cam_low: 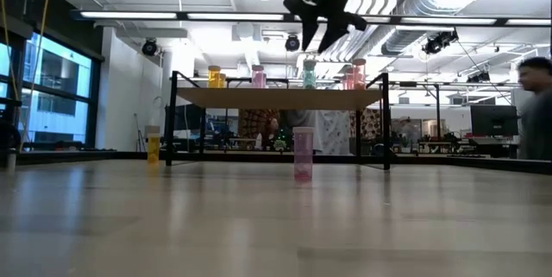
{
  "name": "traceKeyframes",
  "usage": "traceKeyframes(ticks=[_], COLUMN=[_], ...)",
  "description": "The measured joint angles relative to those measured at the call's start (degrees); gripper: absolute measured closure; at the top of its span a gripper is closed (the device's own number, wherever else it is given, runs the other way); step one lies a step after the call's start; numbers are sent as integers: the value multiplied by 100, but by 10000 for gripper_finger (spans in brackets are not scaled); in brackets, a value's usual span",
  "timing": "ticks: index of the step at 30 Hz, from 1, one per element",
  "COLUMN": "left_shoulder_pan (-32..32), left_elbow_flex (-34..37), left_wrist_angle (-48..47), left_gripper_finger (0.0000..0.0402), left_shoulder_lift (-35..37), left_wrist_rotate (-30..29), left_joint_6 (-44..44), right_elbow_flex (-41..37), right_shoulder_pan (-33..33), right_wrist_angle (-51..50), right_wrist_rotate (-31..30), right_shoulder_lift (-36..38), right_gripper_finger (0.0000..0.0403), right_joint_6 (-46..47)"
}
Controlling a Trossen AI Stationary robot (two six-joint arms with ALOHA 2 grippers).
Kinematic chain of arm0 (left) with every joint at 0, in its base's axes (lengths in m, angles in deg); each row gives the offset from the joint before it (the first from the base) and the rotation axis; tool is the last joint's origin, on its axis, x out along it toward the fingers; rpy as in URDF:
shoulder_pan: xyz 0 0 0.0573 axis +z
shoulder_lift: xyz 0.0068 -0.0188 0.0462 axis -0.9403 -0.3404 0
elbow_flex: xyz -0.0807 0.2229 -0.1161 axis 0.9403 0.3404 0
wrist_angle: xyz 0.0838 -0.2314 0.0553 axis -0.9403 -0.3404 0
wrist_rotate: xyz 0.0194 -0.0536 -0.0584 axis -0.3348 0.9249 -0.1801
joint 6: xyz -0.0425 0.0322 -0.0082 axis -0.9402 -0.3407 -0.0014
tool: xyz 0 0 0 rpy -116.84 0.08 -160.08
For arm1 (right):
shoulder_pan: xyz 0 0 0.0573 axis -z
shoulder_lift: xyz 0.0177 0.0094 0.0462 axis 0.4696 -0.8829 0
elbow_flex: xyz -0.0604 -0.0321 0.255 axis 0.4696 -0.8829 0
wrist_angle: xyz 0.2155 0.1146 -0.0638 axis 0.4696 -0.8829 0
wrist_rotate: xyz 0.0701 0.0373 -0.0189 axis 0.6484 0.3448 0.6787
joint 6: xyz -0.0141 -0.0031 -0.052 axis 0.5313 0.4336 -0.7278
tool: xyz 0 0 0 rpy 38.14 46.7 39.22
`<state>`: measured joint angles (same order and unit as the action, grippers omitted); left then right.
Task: Pick and place medicine bottles onto shelf by color
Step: Adjust the green pill bottles on the shelf
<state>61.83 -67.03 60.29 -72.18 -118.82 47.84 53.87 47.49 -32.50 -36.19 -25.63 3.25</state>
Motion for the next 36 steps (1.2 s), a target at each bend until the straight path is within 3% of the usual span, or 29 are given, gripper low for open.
traceKeyframes(ticks=[18,36], left_shoulder_pan=[0,0], left_elbow_flex=[0,0], left_wrist_angle=[-18,-42], left_gripper_finger=[177,177], left_shoulder_lift=[0,2], left_wrist_rotate=[0,2], left_joint_6=[1,0], right_elbow_flex=[0,-5], right_shoulder_pan=[-21,-42], right_wrist_angle=[-306,-300], right_wrist_rotate=[413,486], right_shoulder_lift=[-110,-435], right_gripper_finger=[217,217], right_joint_6=[673,696])
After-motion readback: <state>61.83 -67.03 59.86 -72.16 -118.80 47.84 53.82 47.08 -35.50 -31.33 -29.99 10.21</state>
